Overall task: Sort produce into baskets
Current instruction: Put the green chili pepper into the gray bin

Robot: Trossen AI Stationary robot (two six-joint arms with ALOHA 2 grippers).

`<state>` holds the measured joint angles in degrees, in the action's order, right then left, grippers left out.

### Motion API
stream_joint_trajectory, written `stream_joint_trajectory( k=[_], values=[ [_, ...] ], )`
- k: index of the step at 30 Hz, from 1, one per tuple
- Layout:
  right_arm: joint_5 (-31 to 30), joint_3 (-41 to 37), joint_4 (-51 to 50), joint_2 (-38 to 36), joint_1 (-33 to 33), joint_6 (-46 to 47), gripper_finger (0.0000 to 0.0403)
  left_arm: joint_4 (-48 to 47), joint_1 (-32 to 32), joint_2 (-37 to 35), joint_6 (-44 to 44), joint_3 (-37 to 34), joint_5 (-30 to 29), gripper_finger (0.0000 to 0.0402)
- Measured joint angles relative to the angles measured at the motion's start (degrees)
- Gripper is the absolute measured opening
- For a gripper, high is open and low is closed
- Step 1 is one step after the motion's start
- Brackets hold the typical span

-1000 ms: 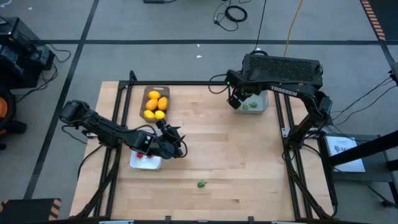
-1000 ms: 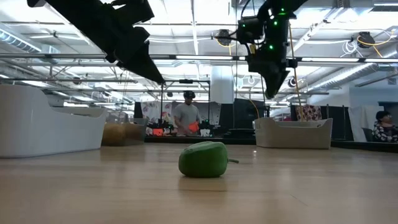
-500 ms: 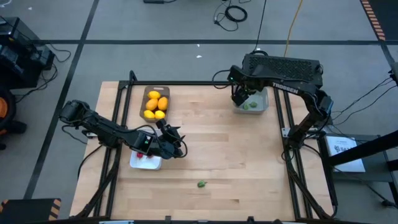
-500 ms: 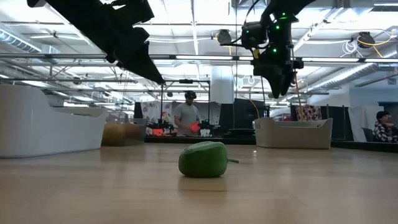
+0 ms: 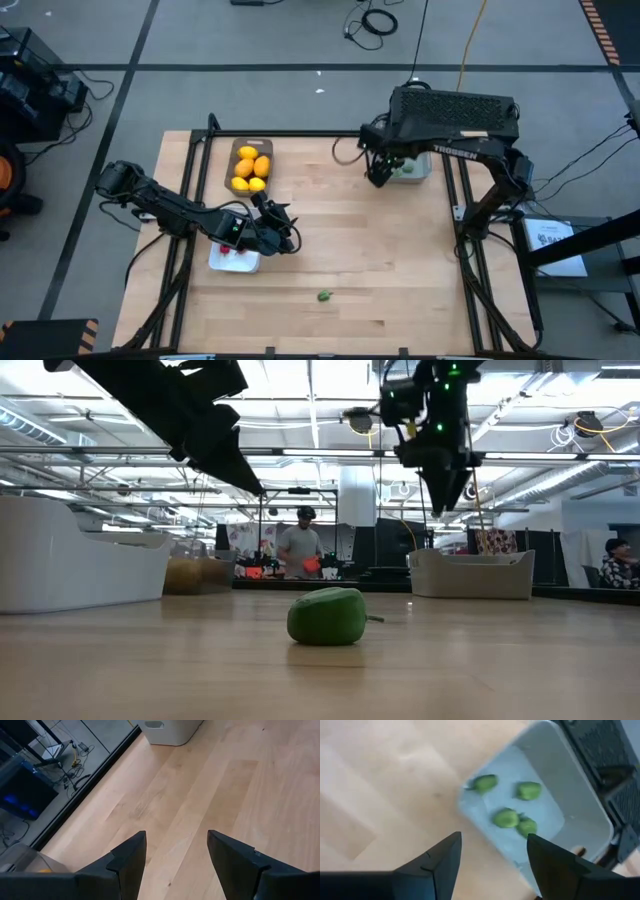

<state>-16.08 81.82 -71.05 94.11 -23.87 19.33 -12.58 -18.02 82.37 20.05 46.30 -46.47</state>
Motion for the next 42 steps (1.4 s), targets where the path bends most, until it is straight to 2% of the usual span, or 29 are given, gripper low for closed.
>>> stream_joint_trajectory(
  k=[7, 10, 15, 22, 27, 32, 38, 42],
  values=[
    [-0.02, 0.0, 0.34, 0.0, 15.16, 1.57, 0.0215, -0.09, 0.0, 0.0, -0.94, 0.0, 0.02, 0.0219],
    [-0.11, -0.24, 3.61, 0.0, 22.52, 2.08, 0.0215, 0.03, 0.0, 0.0, -0.94, 0.0, 0.02, 0.0219],
    [0.17, -5.94, 18.39, -0.09, 34.24, 1.38, 0.0215, 0.31, 0.0, 0.0, -0.94, 0.0, 0.24, 0.0219],
    [4.54, -17.13, 48.33, -0.02, 45.95, -7.54, 0.0215, 3.94, 0.0, 0.0, -3.91, 0.0, 4.23, 0.0219],
    [4.42, -22.92, 65.72, 1.12, 50.28, -16.24, 0.0215, 10.29, 0.0, 0.0, -8.03, 0.0, 13.88, 0.0219],
    [4.17, -23.69, 73.37, 4.93, 51.68, -15.64, 0.0215, 16.42, -0.56, 0.0, -12.15, -0.02, 23.55, 0.0219],
    [4.25, -23.05, 79.81, 11.58, 53.02, -15.56, 0.0232, 21.5, -2.6, 0.0, -16.98, -0.02, 24.99, 0.0219],
    [4.05, -21.61, 80.16, 14.59, 53.28, -16.07, 0.0252, 22.4, -2.81, 0.0, -17.51, -0.02, 24.86, 0.0219]
  ],
)
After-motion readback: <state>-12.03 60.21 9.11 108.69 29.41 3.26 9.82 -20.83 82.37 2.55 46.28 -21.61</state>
